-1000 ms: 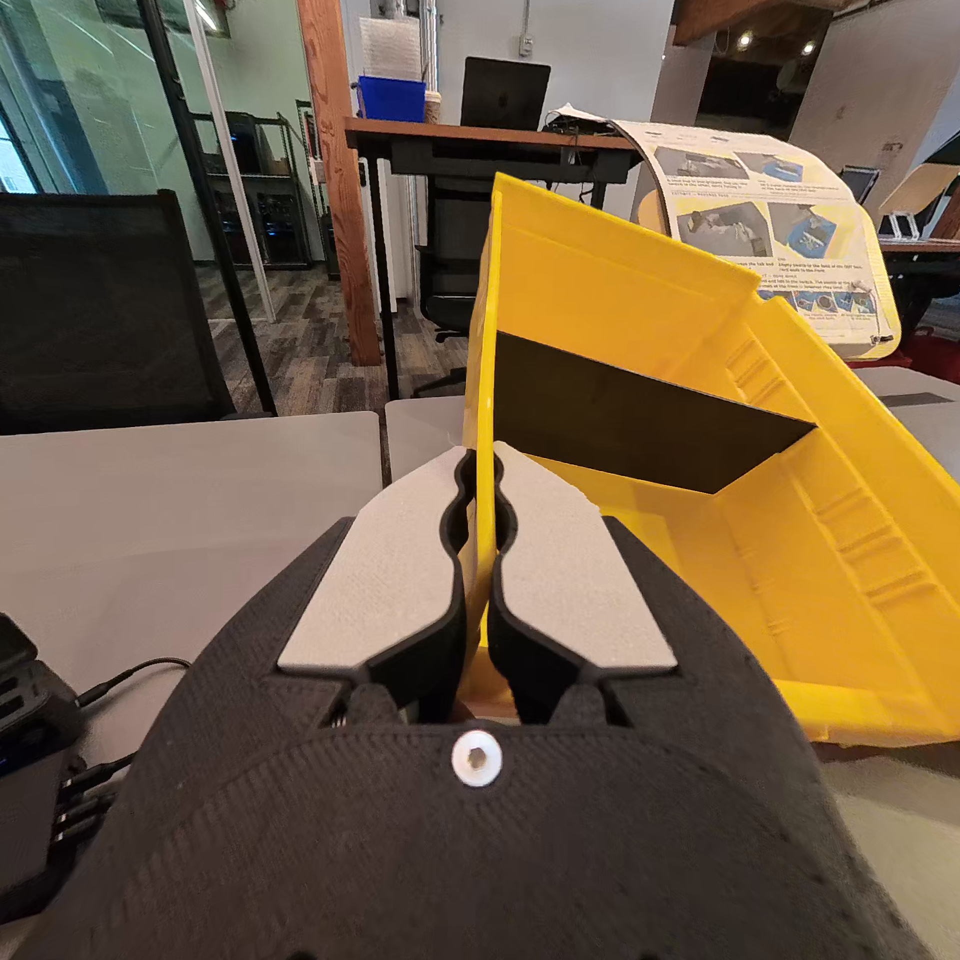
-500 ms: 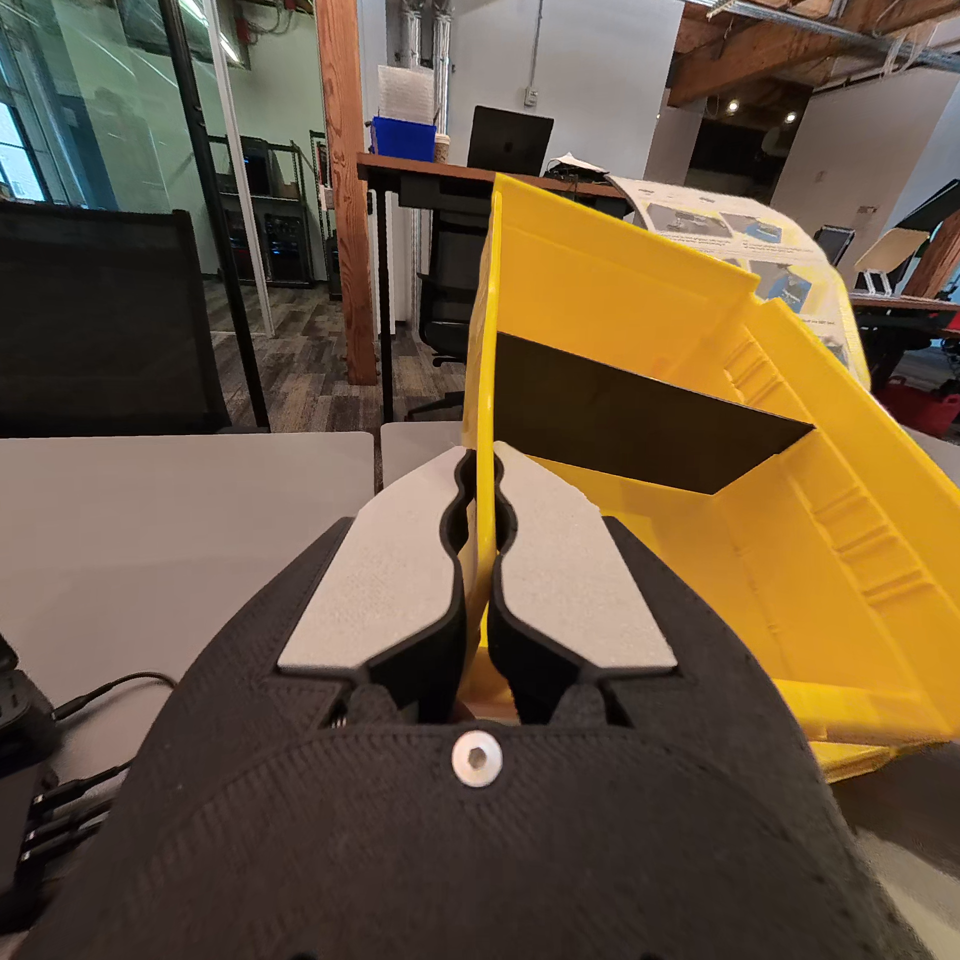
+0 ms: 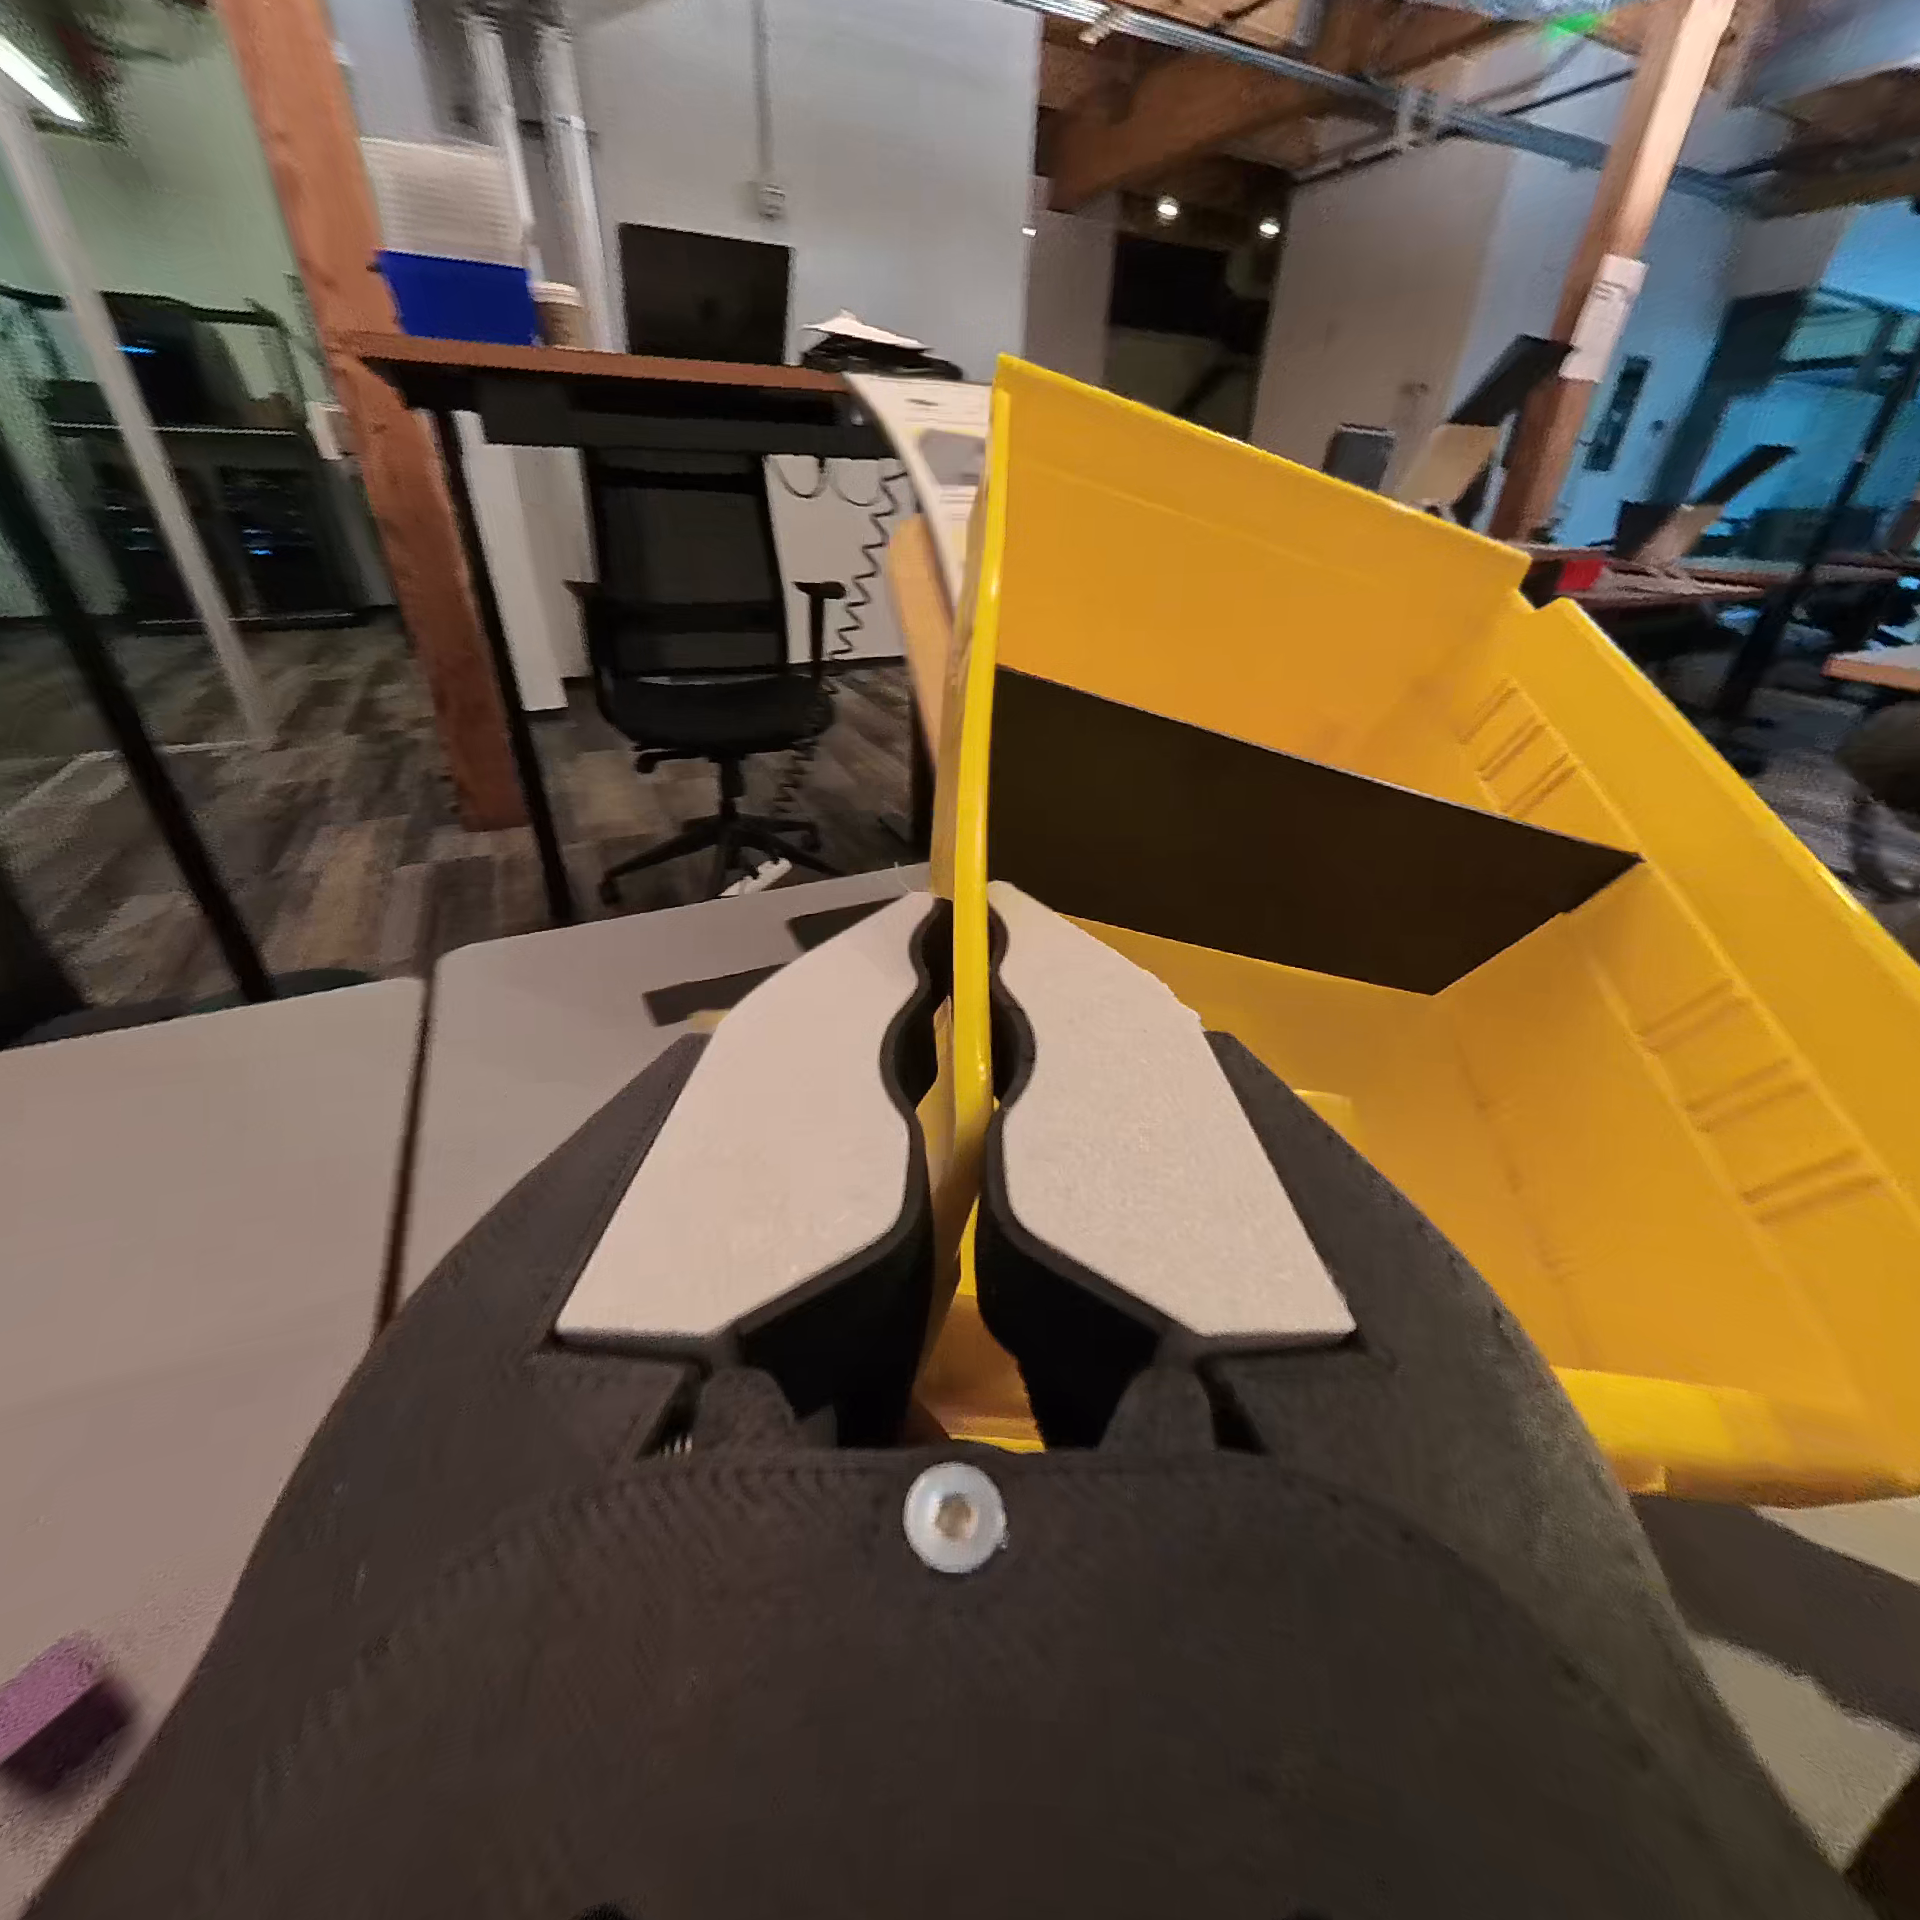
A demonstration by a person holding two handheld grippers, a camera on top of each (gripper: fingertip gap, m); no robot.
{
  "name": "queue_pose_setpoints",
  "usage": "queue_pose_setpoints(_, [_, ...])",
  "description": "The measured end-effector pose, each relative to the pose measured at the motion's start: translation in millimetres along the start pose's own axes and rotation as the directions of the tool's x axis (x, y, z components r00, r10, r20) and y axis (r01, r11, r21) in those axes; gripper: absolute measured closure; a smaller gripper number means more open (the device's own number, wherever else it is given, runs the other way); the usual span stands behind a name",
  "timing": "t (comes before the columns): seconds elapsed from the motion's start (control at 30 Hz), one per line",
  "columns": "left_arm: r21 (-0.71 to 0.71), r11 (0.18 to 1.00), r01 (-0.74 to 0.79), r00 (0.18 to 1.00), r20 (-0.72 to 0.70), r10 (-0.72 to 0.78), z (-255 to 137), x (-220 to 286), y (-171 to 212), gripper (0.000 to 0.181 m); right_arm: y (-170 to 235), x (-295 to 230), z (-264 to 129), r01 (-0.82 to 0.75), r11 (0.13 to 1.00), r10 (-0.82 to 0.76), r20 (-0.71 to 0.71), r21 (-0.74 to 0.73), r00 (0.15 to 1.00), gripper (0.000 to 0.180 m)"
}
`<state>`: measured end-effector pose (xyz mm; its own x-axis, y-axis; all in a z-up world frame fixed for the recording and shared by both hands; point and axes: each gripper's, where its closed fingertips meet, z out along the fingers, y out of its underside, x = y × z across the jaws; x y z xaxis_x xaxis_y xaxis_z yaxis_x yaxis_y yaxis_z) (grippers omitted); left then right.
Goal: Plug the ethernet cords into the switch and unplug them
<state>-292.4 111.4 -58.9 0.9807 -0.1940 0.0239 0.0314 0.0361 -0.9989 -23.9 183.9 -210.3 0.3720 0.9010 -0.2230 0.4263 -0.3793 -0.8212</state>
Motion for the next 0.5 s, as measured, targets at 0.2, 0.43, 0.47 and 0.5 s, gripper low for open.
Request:
queue_pose_setpoints(0.2, [-0.035,0.999,-0.001,0.989,-0.145,-0.004,48,91,4,0.179,6,40,-101,-0.066,0.978,0.087,-0.102,0.196,0.991,0.092])
queue_pose_setpoints(0.43, [-0.112,0.994,0.002,0.957,-0.287,-0.034,102,199,35,0.179,32,53,-196,-0.169,0.915,0.218,-0.098,0.366,0.971,0.078])
queue_pose_setpoints(0.47, [-0.132,0.991,-0.004,0.954,-0.299,-0.036,109,212,44,0.179,35,52,-206,-0.168,0.909,0.224,-0.107,0.383,0.969,0.079])
queue_pose_setpoints(0.5, [-0.142,0.989,-0.032,0.951,-0.310,-0.013,116,224,53,0.179,39,52,-215,-0.181,0.899,0.240,-0.105,0.399,0.965,0.079])
